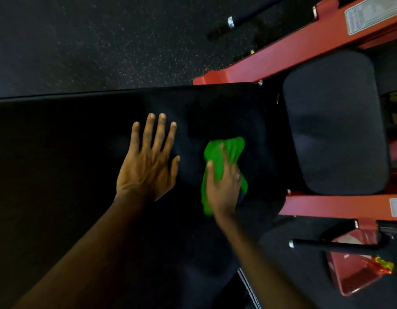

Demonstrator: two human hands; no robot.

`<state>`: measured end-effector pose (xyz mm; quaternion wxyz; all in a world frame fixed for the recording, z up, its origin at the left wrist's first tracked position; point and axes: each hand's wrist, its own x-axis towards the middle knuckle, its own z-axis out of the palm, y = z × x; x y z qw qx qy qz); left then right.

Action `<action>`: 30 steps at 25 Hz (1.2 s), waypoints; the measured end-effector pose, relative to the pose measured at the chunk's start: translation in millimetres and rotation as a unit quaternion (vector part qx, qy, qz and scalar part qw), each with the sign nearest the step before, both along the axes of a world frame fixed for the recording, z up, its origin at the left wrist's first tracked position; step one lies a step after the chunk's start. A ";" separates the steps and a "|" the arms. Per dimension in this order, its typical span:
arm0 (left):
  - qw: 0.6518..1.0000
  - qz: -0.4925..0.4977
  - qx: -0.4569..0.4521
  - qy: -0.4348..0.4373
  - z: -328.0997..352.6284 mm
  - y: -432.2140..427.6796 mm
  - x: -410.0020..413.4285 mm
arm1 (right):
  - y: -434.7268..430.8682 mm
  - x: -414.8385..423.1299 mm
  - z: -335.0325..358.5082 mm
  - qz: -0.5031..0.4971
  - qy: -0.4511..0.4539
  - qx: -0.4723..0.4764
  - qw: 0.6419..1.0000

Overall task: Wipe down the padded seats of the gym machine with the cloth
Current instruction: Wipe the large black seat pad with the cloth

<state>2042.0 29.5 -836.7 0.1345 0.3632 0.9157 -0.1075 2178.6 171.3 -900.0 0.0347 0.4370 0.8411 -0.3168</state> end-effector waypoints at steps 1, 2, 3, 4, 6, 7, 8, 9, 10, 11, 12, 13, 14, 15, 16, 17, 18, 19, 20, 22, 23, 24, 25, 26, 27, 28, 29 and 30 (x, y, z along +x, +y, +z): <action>1.000 0.002 0.002 0.000 0.5 0.1 -0.3 | -26.0 39.3 18.9 0.048 -0.002 -0.017 0.999; 1.000 0.003 0.002 -0.002 0.8 0.3 -0.4 | -42.5 75.1 32.3 0.086 -0.012 -0.032 0.996; 1.000 0.001 0.001 -0.002 0.2 0.5 -0.3 | -42.8 99.8 34.5 0.104 -0.020 -0.033 0.994; 1.000 -0.002 0.000 0.002 -0.4 0.2 0.1 | -27.2 110.5 23.3 0.090 -0.026 -0.027 0.995; 1.000 -0.006 -0.003 0.007 -0.3 -0.7 0.4 | 26.2 97.4 -16.2 -0.045 -0.064 0.003 0.997; 1.000 -0.005 -0.005 0.005 0.0 -1.2 0.3 | 55.9 79.5 -34.9 -0.118 -0.097 0.008 0.988; 1.000 -0.007 -0.009 0.004 -0.1 -1.4 1.2 | 83.3 63.4 -51.0 -0.169 -0.131 -0.001 0.977; 1.000 -0.009 -0.013 0.006 -0.8 -1.3 1.9 | 103.3 47.4 -61.1 -0.196 -0.146 -0.007 0.970; 1.000 -0.009 -0.013 0.010 -1.7 -1.9 2.6 | 112.5 32.4 -64.5 -0.205 -0.147 -0.008 0.968; 1.000 -0.008 -0.010 0.016 -2.3 -2.1 3.0 | 105.8 21.1 -59.9 -0.201 -0.130 -0.009 0.971; 1.000 -0.008 -0.005 0.022 -2.6 -2.0 3.3 | 84.0 16.0 -49.8 -0.171 -0.107 -0.013 0.979; 1.000 -0.007 -0.001 0.025 -3.0 -1.5 3.6 | 51.5 17.8 -34.0 -0.122 -0.083 -0.014 0.989; 1.000 -0.006 0.001 0.025 -3.3 -1.6 3.2 | 14.7 24.5 -13.1 -0.054 -0.054 -0.013 0.997; 1.000 -0.004 0.004 0.022 -2.9 -1.5 2.5 | -16.5 35.9 6.7 0.019 -0.016 -0.027 0.999; 1.000 -0.004 0.007 0.019 -2.2 -1.0 2.0 | -30.7 49.5 16.9 0.080 0.005 -0.042 0.996; 1.000 -0.005 0.009 0.017 -1.8 -1.0 2.2 | -22.2 59.6 14.8 0.120 0.020 -0.039 0.992; 1.000 -0.007 0.009 0.017 -1.5 -1.0 2.9 | 2.7 64.8 2.1 0.120 0.023 -0.022 0.992; 1.000 -0.010 0.005 0.018 -2.1 -1.1 2.9 | 35.0 67.3 -16.8 0.062 -0.001 -0.003 0.998; 1.000 -0.010 0.001 0.018 -2.1 -1.8 2.8 | 70.7 69.2 -38.6 -0.024 -0.045 0.004 0.999; 1.000 -0.009 -0.004 0.020 -1.4 -2.4 2.7 | 128.6 71.7 -65.6 -0.180 -0.150 -0.031 0.972; 1.000 -0.009 -0.004 0.021 -2.0 -2.0 1.9 | 137.1 73.0 -69.4 -0.209 -0.168 -0.041 0.963; 1.000 -0.010 -0.002 0.019 -2.6 -2.0 1.3 | 133.3 74.9 -68.6 -0.202 -0.167 -0.039 0.964; 1.000 -0.010 -0.002 0.016 -2.3 -2.6 1.4 | 117.3 77.2 -60.9 -0.179 -0.153 -0.034 0.971; 1.000 -0.009 -0.001 0.012 -1.3 -3.2 2.2 | 91.3 84.6 -48.8 -0.146 -0.129 -0.029 0.980; 1.000 -0.006 0.003 0.006 0.4 -3.6 2.4 | 57.5 96.7 -32.7 -0.109 -0.100 -0.026 0.989; 1.000 0.003 0.010 -0.003 3.0 -3.8 2.0 | 17.1 111.2 -9.4 -0.058 -0.079 -0.029 0.995; 0.999 0.015 0.022 -0.020 5.7 -2.5 1.4 | -19.5 126.4 14.1 -0.006 -0.068 -0.033 0.997; 0.998 0.024 0.042 -0.042 7.5 1.6 2.2 | -40.5 138.4 31.0 0.038 -0.057 -0.042 0.997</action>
